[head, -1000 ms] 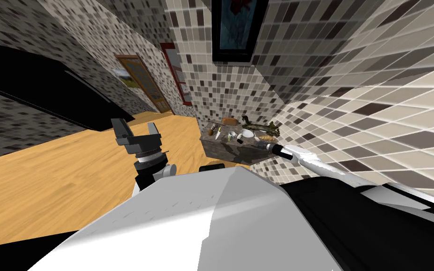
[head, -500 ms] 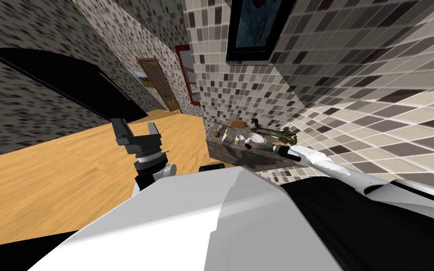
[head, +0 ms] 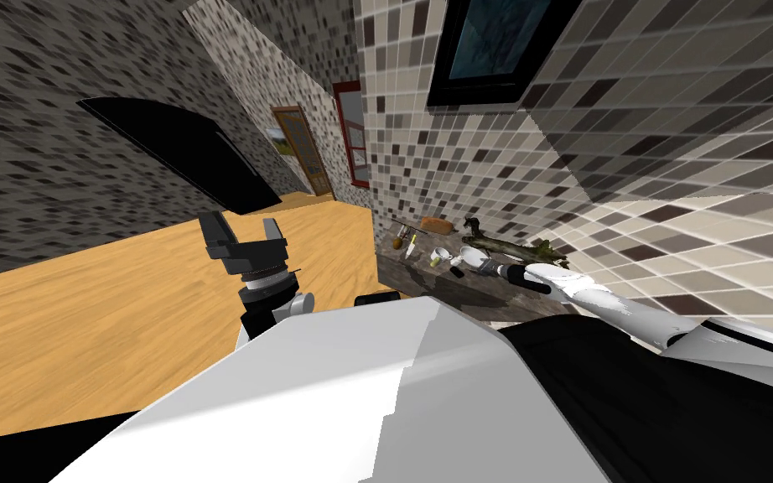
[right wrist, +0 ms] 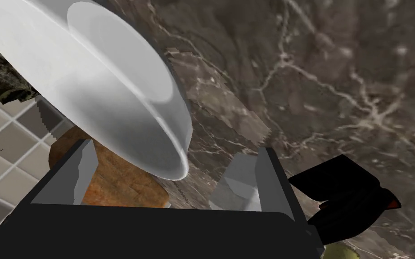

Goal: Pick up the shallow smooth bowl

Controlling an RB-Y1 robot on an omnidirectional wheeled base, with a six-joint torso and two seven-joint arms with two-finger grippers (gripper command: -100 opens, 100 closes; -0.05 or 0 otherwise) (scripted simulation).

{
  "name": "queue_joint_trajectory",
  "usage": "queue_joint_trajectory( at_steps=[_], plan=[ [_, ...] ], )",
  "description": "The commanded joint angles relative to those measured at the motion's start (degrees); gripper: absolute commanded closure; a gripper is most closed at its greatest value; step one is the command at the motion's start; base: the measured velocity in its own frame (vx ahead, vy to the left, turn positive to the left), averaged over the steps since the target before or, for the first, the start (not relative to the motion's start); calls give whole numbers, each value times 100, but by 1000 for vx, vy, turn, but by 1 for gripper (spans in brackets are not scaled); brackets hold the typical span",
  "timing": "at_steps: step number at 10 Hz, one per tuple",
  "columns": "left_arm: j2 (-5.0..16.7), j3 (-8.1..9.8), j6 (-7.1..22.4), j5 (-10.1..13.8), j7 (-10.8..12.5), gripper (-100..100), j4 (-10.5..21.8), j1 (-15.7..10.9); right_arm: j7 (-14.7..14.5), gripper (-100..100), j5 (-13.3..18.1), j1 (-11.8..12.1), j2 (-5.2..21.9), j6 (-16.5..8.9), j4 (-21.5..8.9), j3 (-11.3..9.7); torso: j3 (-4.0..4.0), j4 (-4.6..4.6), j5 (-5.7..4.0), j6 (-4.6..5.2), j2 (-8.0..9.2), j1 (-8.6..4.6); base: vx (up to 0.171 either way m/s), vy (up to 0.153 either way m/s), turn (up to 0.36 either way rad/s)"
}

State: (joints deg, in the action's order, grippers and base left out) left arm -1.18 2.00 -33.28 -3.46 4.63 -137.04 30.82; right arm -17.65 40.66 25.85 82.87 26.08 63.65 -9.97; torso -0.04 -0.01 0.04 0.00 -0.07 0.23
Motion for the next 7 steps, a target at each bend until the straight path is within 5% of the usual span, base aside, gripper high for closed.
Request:
queue_joint_trajectory(
  at_steps=[1, 3, 4, 5, 7],
  plan=[
    [0, 0, 0, 0, 0, 0, 0, 0, -111, -100, 132, 188, 39, -36, -158, -22, 0, 0, 0, 0, 0, 0, 100, 54, 264],
    [0, 1, 0, 0, 0, 0, -1, 2, -118, -100, 136, 91, 13, 26, -225, -47, -3, -1, 1, 11, -4, 1, 51, 19, 8],
    [0, 1, 0, 0, 0, 0, 0, 1, -122, 0, 136, 101, 16, 20, -221, -44, 5, 2, -1, 10, 11, -5, 6, 2, 3],
    [0, 1, 0, 0, 0, 0, 0, 1, -299, -100, -73, 182, -10, 18, -274, -52, 11, 5, -2, 11, 20, -9, 11, 1, 73],
    [0, 1, 0, 0, 0, 0, 0, 0, -652, -100, -415, 347, -63, 14, -380, -70, 13, 5, -3, 9, 22, -12, 17, -4, 134]
  ],
)
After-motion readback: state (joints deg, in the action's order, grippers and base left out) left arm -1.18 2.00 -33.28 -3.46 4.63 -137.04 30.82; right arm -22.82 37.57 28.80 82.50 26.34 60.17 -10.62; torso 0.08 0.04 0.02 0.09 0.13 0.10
